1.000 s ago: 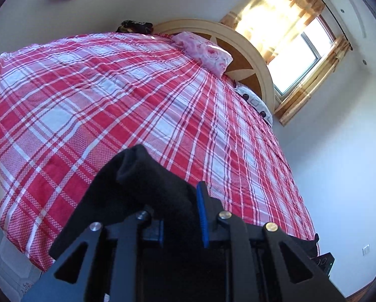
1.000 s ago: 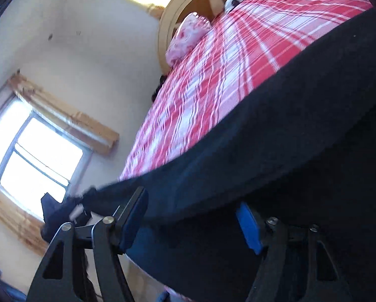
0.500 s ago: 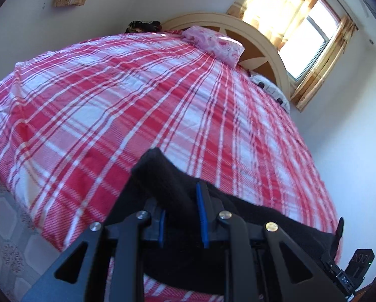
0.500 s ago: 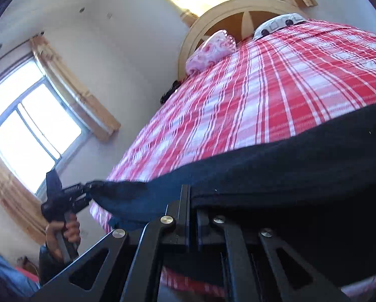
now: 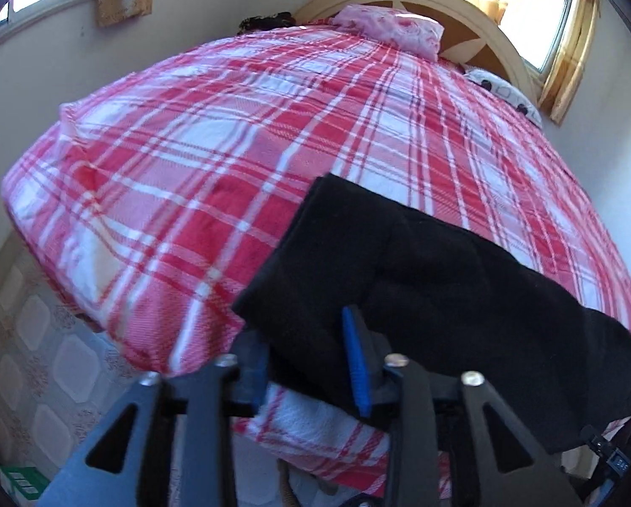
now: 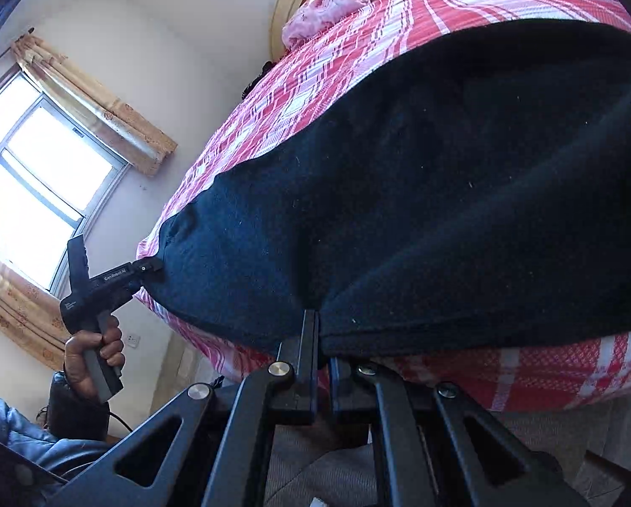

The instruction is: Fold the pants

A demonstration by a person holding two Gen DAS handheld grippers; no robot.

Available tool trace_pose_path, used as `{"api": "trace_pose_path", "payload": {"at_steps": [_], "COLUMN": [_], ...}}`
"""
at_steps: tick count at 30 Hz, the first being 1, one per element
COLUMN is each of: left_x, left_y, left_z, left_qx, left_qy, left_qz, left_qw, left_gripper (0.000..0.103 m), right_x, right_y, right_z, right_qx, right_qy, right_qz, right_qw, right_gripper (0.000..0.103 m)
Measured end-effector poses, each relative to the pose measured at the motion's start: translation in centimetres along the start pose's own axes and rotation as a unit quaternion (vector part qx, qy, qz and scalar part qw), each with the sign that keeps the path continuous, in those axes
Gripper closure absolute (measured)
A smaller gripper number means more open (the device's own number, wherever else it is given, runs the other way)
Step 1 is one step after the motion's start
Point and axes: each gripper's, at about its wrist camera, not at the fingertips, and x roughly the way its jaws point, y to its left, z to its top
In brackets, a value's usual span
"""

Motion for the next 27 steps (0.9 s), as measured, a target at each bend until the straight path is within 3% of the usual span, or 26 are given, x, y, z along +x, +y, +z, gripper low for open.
{"api": "trace_pose_path", "payload": {"at_steps": [1, 2, 3, 5, 7, 9, 12, 15, 22, 27], "left_x": [-0.9, -1.9, -2.5, -4.4, -6.2, -6.6, -4.7, -2.1, 1.6, 1.1], "left_y": [0.4, 0.7, 0.9, 1.1, 0.6, -0.8, -3.6, -5.9, -6.4, -7.0], "left_z": [0.3, 0.6, 0.9, 1.7, 2.6, 3.0, 2.9, 1.8, -1.2, -2.0], "left_qx": [-0.001, 0.000, 0.001, 0.002, 0.004, 0.024, 0.055, 0.064, 0.060, 0.086], "left_qy": [-0.014, -0.032, -0.043, -0.077, -0.117, -0.136, -0.121, -0.094, -0.036, -0.053], "left_qz": [0.023, 0.045, 0.058, 0.092, 0.098, 0.071, 0.037, 0.003, 0.030, 0.046], "left_qw": [0.9997, 0.9985, 0.9974, 0.9928, 0.9882, 0.9879, 0.9904, 0.9935, 0.9971, 0.9938], "left_gripper": [0.054, 0.053, 0.053, 0.053, 0.049, 0.046, 0.046, 0.046, 0.046, 0.046], "right_x": [-0.2, -0.5, -0.6, -1.2, -2.1, -3.0, -4.3, -2.2, 8.1, 11.8], "right_y": [0.2, 0.3, 0.5, 0.8, 1.7, 2.6, 4.8, 7.1, 8.8, 8.7], "right_z": [-0.1, -0.3, -0.2, -0.3, 0.4, 1.8, 4.3, 8.0, 13.1, 12.3], "right_qx": [0.000, 0.000, -0.003, -0.011, -0.032, -0.055, -0.103, -0.170, -0.219, -0.212], "right_qy": [0.009, 0.020, 0.032, 0.047, 0.056, 0.052, 0.000, -0.026, 0.058, 0.129], "right_qz": [0.000, 0.002, 0.009, 0.020, 0.041, 0.074, 0.121, 0.107, 0.099, 0.084], "right_qw": [1.000, 1.000, 0.999, 0.999, 0.997, 0.994, 0.987, 0.979, 0.969, 0.965], "right_gripper": [0.093, 0.081, 0.061, 0.043, 0.043, 0.043, 0.043, 0.043, 0.043, 0.043]}}
